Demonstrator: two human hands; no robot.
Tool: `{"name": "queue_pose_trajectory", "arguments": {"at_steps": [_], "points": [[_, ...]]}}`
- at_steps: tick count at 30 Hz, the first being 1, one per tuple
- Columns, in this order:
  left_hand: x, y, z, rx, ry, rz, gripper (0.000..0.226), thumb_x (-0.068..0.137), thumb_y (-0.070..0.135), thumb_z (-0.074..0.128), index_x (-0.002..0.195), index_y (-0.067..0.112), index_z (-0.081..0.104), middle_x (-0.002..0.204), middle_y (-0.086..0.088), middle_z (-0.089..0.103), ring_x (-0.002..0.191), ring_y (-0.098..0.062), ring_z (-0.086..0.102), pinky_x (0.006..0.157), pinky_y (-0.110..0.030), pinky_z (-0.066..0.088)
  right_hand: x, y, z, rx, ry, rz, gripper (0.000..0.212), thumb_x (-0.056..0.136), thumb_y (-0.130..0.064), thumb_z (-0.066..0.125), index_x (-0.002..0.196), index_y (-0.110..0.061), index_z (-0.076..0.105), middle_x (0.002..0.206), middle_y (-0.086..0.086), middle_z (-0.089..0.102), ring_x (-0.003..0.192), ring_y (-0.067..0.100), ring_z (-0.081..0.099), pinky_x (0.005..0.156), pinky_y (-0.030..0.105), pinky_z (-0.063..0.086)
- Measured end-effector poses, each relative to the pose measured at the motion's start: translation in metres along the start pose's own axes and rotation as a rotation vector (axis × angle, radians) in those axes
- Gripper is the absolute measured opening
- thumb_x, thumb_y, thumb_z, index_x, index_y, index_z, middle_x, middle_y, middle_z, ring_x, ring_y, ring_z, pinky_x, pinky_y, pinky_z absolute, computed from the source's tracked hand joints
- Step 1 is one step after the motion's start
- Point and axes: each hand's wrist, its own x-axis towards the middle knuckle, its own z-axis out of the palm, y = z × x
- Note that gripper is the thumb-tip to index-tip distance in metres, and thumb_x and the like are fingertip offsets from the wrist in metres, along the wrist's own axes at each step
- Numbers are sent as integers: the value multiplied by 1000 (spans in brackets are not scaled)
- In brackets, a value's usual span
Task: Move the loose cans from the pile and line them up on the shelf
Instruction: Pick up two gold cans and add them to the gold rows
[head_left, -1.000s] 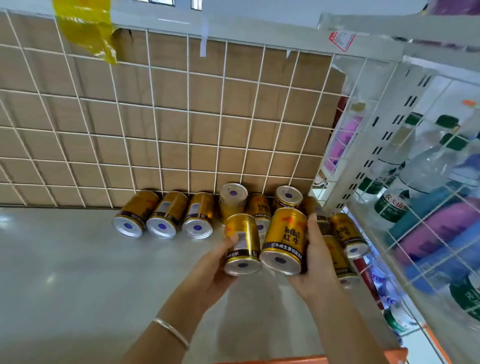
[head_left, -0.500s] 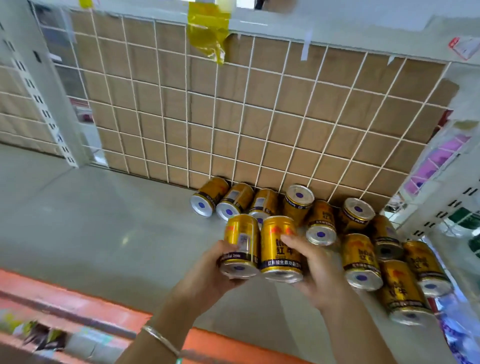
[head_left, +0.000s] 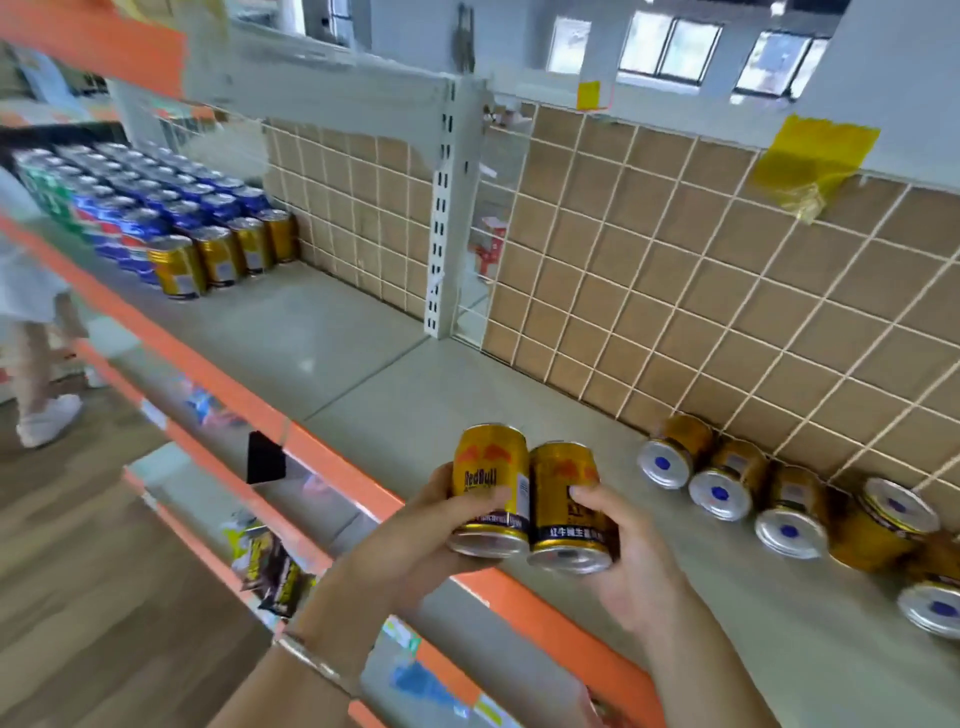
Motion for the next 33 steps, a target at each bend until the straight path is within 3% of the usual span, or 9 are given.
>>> {"name": "queue_pose_trajectory", "arguments": {"at_steps": [3,6,10,13,18,22,26,29,33], "points": [[-23,26,-47,-99,108,-30,45,63,33,75,100,8,67,99,-20,64,90,-29,61,91,-46,45,21,19,55,56,-113,72,42,75,-18,59,115,-4,58,80,20,69,62,29,68,53,35,55],[-40,46,-93,-165,198,20,24,78,30,58,87,9,67,82,-11,69,74,-23,67,81,-39,48,41,40,109,80,-161,119,37,82,-17,55,117,-4,57,88,22,69,69,31,69,59,39,57],[-62,73,-151,-157,227,32,25,72,27,60,92,12,63,89,-10,67,80,-22,63,79,-35,48,71,62,166,-25,-167,145,63,62,-19,71,121,-4,57,85,20,68,65,30,67,60,38,55],[-65,89,-191,-169,243,31,19,78,9,65,91,21,59,83,2,65,70,-1,64,71,-16,49,92,72,199,-69,-197,143,64,62,-22,73,122,-6,57,96,24,69,74,34,67,77,49,52],[-63,111,-230,-103,268,155,2,73,2,68,71,3,70,71,-13,69,60,-20,67,56,-23,53,124,80,234,-54,-260,164,58,64,-22,70,118,-5,61,102,25,68,82,33,68,75,43,54],[-52,123,-266,-56,271,205,20,79,9,69,93,-5,69,92,-19,70,80,-24,69,72,-27,56,162,82,249,-71,-253,178,63,69,-23,71,127,-5,54,126,35,53,109,50,56,99,70,35],[-31,143,-301,10,252,189,34,75,16,70,105,0,68,113,-23,66,103,-31,64,96,-37,51,204,79,271,-137,-295,207,54,67,-20,71,119,-11,62,107,26,67,85,39,68,77,62,52],[-10,160,-326,58,265,215,44,72,7,74,113,-3,62,110,-21,66,98,-28,65,83,-29,56,239,72,290,-254,-233,145,45,62,-20,67,105,-7,65,77,18,70,61,29,68,51,37,55],[28,180,-352,102,317,256,47,59,3,74,105,3,66,102,-19,69,90,-25,68,82,-31,56,287,60,310,-352,-224,3,33,56,-14,71,89,-13,69,75,10,72,62,22,69,50,29,53]]}}
